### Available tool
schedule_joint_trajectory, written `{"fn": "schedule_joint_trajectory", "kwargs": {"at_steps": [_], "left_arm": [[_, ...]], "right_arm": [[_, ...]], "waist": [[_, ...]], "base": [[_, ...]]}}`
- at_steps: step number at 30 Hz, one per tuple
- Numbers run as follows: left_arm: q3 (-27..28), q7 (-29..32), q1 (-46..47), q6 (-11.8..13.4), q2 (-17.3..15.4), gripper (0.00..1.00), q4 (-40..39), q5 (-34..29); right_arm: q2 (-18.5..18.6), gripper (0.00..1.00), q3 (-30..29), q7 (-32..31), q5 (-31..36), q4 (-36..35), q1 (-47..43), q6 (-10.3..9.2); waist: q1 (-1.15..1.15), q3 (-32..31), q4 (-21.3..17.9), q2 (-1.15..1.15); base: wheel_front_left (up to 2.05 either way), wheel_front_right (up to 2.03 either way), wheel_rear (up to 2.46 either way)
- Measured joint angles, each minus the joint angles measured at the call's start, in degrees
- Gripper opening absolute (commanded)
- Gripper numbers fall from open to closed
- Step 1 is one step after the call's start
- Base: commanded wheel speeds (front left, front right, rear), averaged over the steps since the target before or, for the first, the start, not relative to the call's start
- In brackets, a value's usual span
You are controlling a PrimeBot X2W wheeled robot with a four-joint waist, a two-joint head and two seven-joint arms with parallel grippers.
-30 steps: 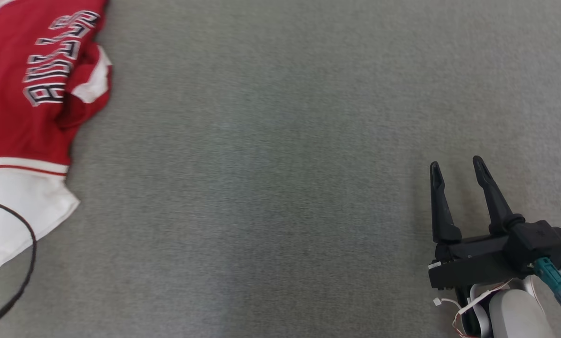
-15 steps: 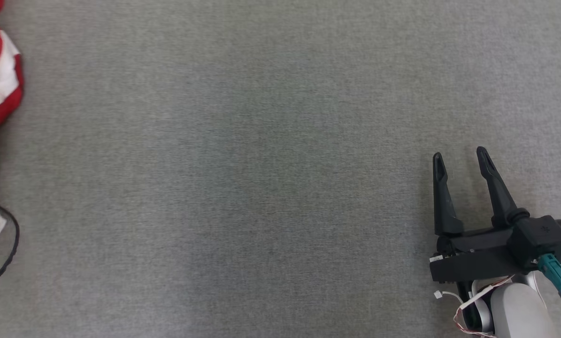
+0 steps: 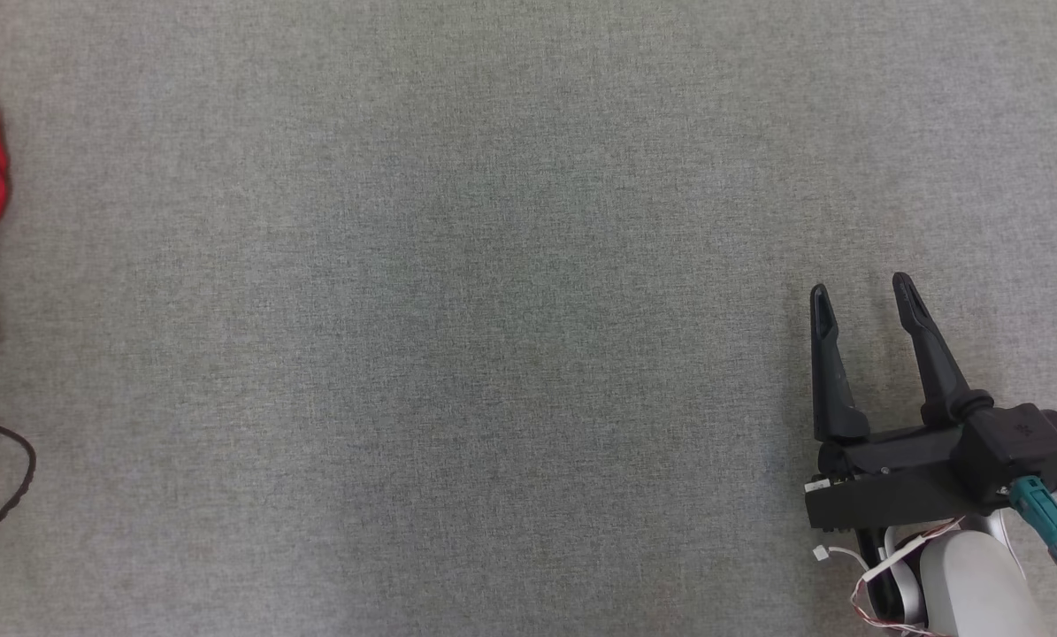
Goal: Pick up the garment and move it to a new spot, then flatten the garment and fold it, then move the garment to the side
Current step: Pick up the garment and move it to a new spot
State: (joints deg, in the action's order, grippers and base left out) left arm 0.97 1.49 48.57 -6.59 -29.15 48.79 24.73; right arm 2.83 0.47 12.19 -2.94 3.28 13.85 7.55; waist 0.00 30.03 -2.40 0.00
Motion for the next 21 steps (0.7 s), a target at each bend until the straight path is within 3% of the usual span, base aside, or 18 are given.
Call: {"fn": "schedule_joint_trajectory", "kwargs": {"at_steps": [2, 7, 12, 21], "left_arm": [[-0.4, 0.4, 0.5, 0.0, -0.2, 0.00, 0.9, 0.0], [-1.1, -0.3, 2.0, -0.3, -0.4, 0.00, 1.5, 0.1], [-1.3, -4.7, 3.2, -0.2, -0.7, 0.00, 0.3, -0.2], [-1.8, -10.1, 5.4, 0.2, -1.0, 0.00, -7.4, -1.0]], "right_arm": [[0.0, 1.00, -0.1, 0.0, 0.0, 0.1, 0.0, 0.00], [0.0, 1.00, -0.1, 0.2, -0.1, 0.7, 0.1, 0.00], [0.0, 1.00, 0.1, 0.5, -0.6, 1.5, 0.0, 0.00], [0.0, 1.00, 0.8, 1.3, -1.7, 3.5, -0.4, 0.00]], "waist": [[0.00, -0.1, 0.0, 0.00], [0.00, -0.9, 0.4, 0.00], [0.00, -2.4, 0.7, 0.00], [0.00, -5.7, 1.4, 0.00]], "base": [[0.00, 0.00, 0.00], [0.00, 0.00, 0.00], [0.00, 0.00, 0.00], [0.00, 0.00, 0.00]]}}
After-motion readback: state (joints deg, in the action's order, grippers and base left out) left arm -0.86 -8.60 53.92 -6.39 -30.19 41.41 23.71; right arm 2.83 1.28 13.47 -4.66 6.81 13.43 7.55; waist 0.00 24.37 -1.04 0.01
